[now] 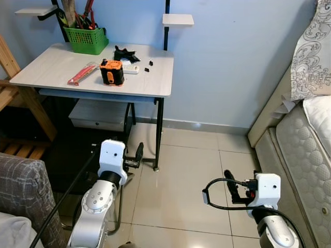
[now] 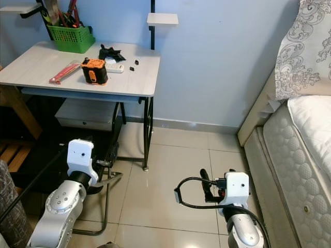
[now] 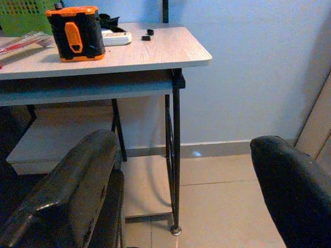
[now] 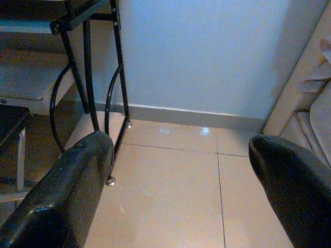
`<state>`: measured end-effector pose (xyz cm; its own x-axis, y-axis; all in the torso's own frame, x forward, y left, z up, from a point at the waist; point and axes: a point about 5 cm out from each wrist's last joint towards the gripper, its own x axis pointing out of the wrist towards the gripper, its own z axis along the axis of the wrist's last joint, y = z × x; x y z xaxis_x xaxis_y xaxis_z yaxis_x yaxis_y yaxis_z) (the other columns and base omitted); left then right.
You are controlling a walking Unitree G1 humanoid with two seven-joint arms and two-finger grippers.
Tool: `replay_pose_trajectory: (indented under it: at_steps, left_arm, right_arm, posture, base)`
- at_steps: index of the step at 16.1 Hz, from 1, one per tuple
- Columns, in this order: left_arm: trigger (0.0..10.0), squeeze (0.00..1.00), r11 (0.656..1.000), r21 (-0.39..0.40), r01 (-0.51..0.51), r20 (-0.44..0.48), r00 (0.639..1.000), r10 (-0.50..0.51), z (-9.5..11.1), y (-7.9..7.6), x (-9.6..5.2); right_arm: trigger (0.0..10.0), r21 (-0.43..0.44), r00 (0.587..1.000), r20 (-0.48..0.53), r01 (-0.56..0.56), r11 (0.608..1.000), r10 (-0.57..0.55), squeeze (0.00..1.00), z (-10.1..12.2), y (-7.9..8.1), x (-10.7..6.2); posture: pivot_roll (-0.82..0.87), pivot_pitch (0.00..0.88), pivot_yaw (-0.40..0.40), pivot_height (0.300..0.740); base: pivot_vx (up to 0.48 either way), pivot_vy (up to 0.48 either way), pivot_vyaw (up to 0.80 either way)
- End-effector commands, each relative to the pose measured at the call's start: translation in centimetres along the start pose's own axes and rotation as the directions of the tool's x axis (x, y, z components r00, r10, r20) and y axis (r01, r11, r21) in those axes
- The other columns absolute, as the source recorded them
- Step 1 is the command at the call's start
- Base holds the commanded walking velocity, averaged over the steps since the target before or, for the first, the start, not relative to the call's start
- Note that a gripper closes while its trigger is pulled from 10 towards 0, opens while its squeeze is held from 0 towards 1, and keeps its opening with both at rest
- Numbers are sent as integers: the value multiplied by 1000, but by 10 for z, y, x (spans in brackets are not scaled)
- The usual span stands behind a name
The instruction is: Clean up the room
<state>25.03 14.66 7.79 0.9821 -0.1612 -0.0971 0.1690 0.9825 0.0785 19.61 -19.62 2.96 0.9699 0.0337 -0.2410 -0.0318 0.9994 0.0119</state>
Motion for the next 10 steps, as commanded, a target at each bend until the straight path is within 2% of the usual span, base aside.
replay_pose_trajectory:
  at_steps: [1,2,3,4,10]
  left_arm:
    - [10000,0,949,-281,143,-92,980,-175,6,-10,43]
    - [10000,0,956,-258,142,-76,983,-167,3,-9,38]
    - [10000,0,964,-221,146,-45,986,-160,6,-7,36]
    - [10000,0,976,-145,163,-38,985,-170,9,-4,37]
    - [10000,0,976,-140,169,-41,983,-177,8,-5,37]
  right_arm:
    - [10000,225,995,-101,43,973,-20,0,12,29,49]
    - [10000,217,994,-108,33,976,-9,0,7,31,47]
    - [10000,221,997,-80,23,975,-6,0,11,36,47]
    - [10000,202,997,-73,24,979,-9,0,11,34,45]
    - [10000,189,997,-80,25,982,-10,0,9,33,45]
  posture:
    - [124,0,-28,740]
    - [136,0,-36,740]
    - [157,0,-37,740]
    - [158,0,-27,740]
    - [154,0,-24,740]
  base:
    - [0,0,0]
    - [0,0,0]
    - [0,0,0]
    - [0,0,0]
    - [0,0,0]
